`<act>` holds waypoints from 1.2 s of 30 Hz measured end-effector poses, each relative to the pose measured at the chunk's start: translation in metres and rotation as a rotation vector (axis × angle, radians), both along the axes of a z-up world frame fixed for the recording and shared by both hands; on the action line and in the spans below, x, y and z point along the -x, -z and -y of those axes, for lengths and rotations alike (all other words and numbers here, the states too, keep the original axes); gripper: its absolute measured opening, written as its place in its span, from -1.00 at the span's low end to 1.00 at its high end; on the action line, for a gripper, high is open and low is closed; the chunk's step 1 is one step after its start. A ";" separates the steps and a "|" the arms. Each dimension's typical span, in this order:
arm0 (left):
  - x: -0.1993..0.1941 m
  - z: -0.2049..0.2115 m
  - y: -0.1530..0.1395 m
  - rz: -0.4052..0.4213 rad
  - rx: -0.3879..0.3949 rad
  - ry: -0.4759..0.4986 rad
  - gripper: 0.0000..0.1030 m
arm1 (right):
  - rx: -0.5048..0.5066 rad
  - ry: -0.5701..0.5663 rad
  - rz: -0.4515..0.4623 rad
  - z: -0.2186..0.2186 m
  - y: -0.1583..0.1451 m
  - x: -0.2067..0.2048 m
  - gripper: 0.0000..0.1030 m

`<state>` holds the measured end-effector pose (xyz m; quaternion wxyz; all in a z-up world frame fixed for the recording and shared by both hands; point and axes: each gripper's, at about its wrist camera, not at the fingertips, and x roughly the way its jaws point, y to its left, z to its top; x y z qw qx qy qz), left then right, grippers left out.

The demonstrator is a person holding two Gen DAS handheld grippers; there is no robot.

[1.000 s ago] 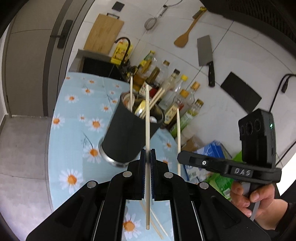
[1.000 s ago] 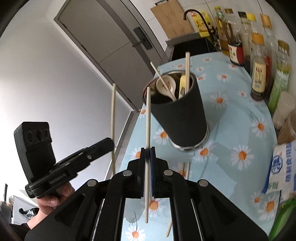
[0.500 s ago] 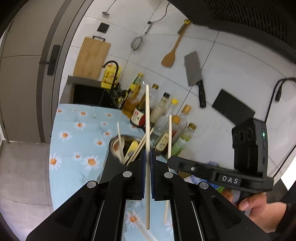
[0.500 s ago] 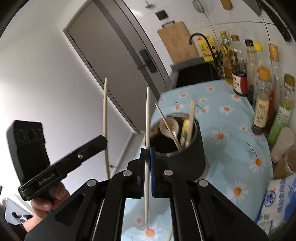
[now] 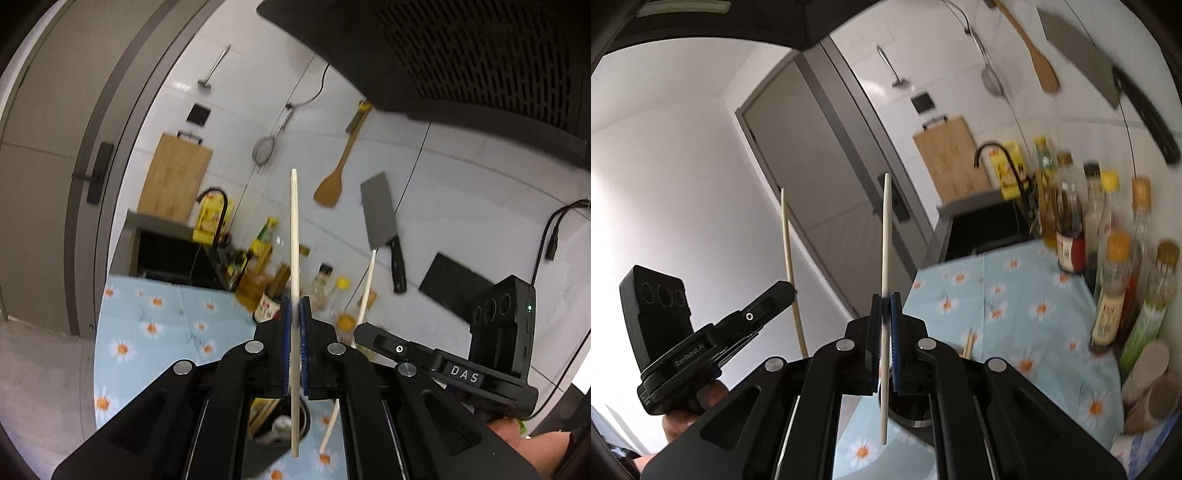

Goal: Organize utensils
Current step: 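Lift both held chopsticks and carry them over the black holder, then lower both chopsticks into the black holder and open both tools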

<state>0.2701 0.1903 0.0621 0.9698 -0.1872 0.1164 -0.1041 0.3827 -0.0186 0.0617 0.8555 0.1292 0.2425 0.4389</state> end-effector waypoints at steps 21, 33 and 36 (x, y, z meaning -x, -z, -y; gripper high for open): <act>-0.031 0.017 0.039 0.089 -0.096 -0.110 -0.93 | -0.046 0.105 0.104 -0.013 0.013 -0.024 -0.89; -0.037 0.025 0.080 0.038 -0.163 -0.107 -0.93 | 0.038 0.109 0.077 -0.028 0.056 -0.023 -0.89; -0.037 0.027 0.088 0.025 -0.169 -0.105 -0.93 | 0.056 0.107 0.076 -0.029 0.061 -0.022 -0.89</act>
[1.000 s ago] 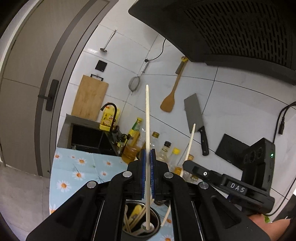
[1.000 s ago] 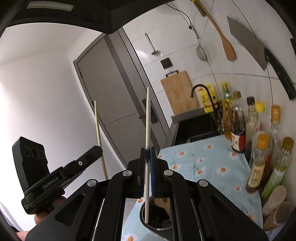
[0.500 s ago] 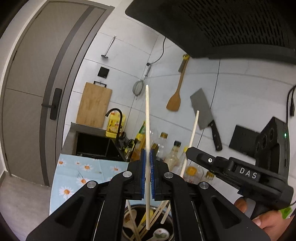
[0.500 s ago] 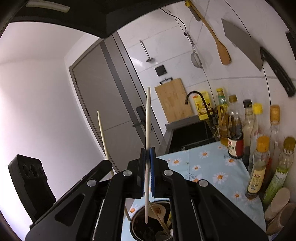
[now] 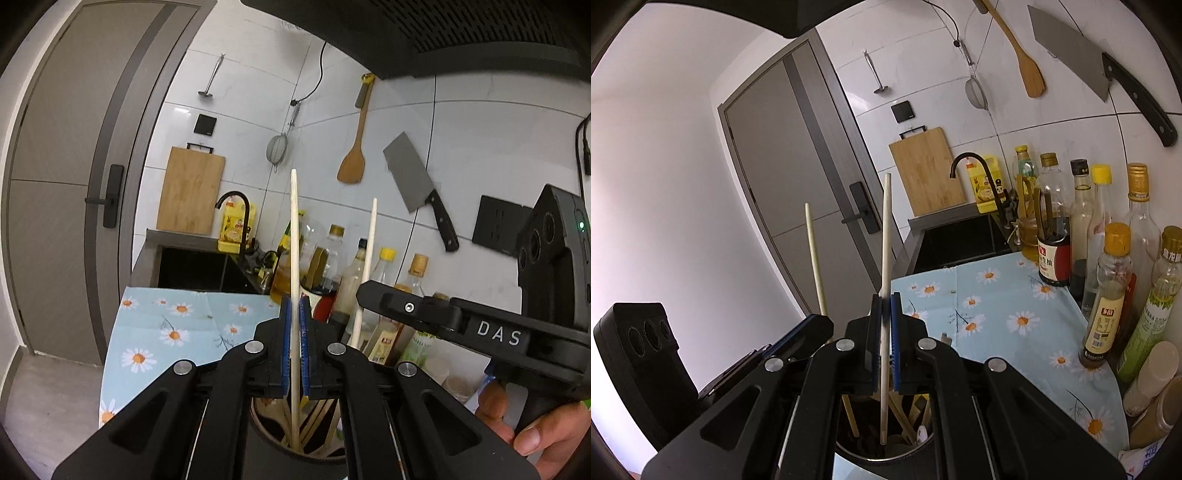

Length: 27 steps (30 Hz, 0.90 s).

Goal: Organize utensils
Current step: 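Lower both chopsticks into the black holder and open both tools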

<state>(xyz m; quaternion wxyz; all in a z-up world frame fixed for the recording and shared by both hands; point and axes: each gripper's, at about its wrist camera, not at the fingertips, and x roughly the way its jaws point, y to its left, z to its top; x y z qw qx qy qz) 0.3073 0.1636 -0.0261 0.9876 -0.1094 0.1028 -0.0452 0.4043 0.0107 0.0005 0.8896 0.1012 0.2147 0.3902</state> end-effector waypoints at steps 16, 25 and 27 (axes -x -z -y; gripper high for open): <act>0.004 0.004 0.013 -0.106 -0.025 -0.006 -0.92 | 0.063 0.011 -0.026 -0.005 0.020 0.007 -0.80; 0.016 0.001 0.010 -0.137 -0.021 -0.013 -0.91 | 0.042 0.014 -0.032 0.006 0.012 0.015 -0.65; 0.019 0.001 0.008 -0.139 -0.015 -0.016 -0.90 | 0.039 0.015 -0.030 0.008 0.009 0.018 -0.65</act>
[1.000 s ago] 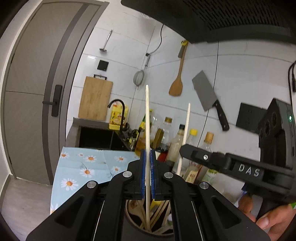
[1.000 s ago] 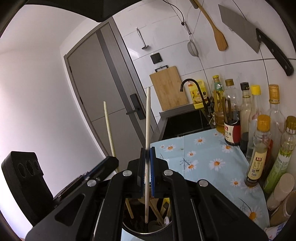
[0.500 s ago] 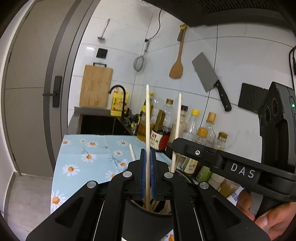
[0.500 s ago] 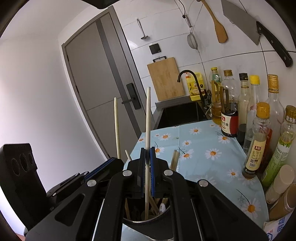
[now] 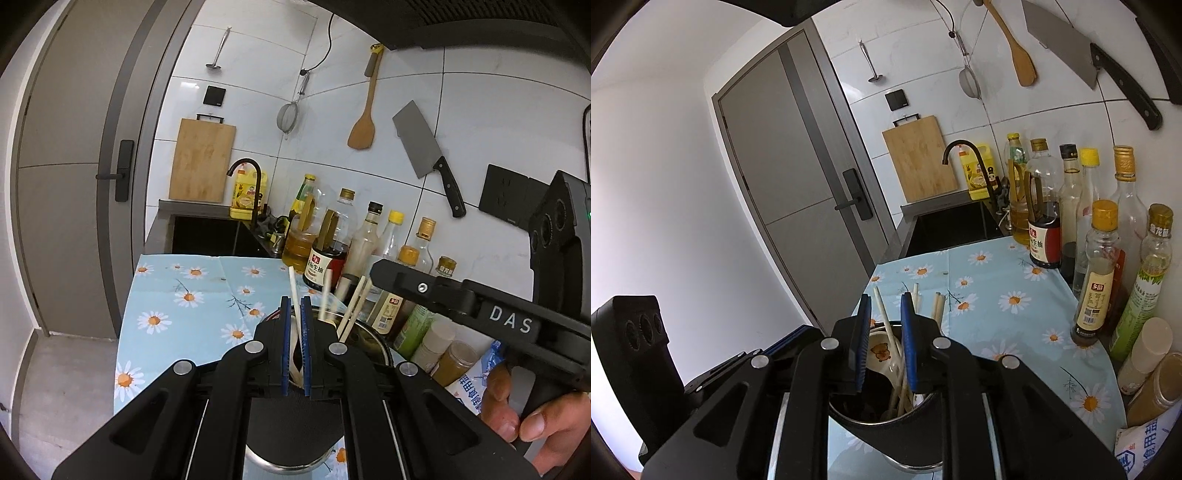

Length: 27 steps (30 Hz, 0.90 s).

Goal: Organize utensils
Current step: 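Lower both chopsticks into the black holder and open both tools, then move both open tools down toward the last two chopsticks on the tablecloth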

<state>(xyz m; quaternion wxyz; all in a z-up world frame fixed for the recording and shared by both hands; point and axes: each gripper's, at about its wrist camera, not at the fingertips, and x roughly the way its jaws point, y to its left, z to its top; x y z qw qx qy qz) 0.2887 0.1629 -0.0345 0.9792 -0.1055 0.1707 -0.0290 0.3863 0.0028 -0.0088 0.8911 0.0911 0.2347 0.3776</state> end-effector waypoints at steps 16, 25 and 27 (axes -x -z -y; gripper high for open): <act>0.028 0.010 -0.025 0.004 0.008 0.024 -0.67 | -0.037 -0.030 0.000 0.019 -0.022 0.023 -0.55; 0.058 0.024 -0.041 -0.032 -0.010 0.033 -0.67 | -0.060 -0.036 -0.028 0.044 -0.035 0.044 -0.16; 0.067 0.028 -0.044 -0.040 -0.020 0.023 -0.67 | -0.052 -0.043 -0.036 0.050 -0.037 0.049 -0.04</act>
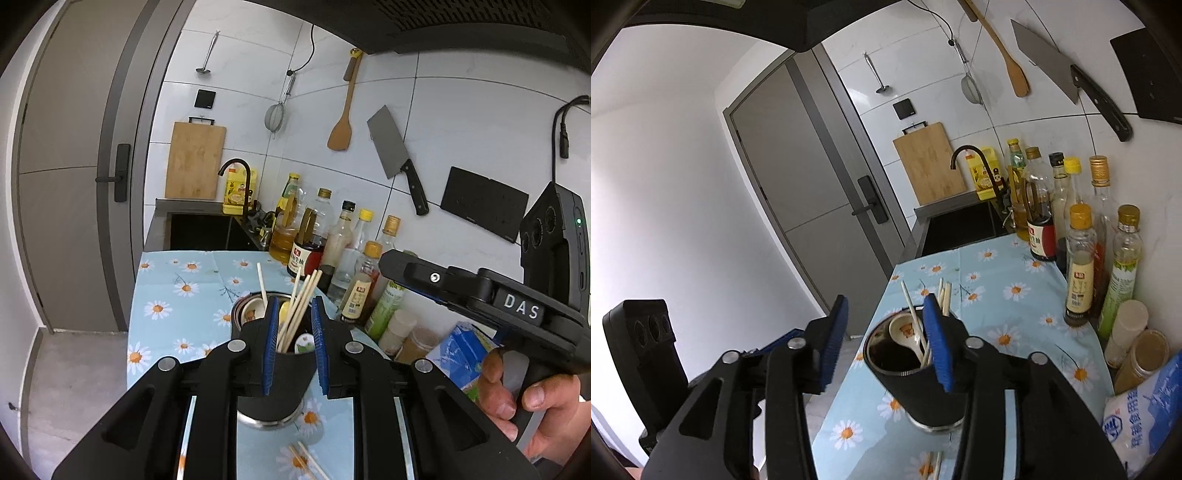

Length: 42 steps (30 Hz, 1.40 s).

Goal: Organize utensils
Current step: 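Move both open tools down toward the last two chopsticks on the tablecloth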

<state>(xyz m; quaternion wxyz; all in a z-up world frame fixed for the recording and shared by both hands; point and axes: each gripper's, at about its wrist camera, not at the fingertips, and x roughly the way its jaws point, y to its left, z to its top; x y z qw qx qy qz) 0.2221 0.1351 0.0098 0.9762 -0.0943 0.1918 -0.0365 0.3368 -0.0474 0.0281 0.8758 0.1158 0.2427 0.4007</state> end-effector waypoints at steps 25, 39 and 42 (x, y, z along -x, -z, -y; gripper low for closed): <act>0.063 0.006 0.063 -0.306 0.068 -0.034 -0.24 | 0.366 -0.154 -0.351 0.006 0.063 0.016 0.19; 0.089 -0.001 0.113 -0.410 0.168 -0.058 -0.28 | 0.636 -0.186 -0.724 -0.032 0.167 -0.002 -0.25; 0.093 -0.005 0.120 -0.421 0.191 -0.068 -0.28 | 0.701 -0.172 -0.766 -0.040 0.184 -0.004 -0.41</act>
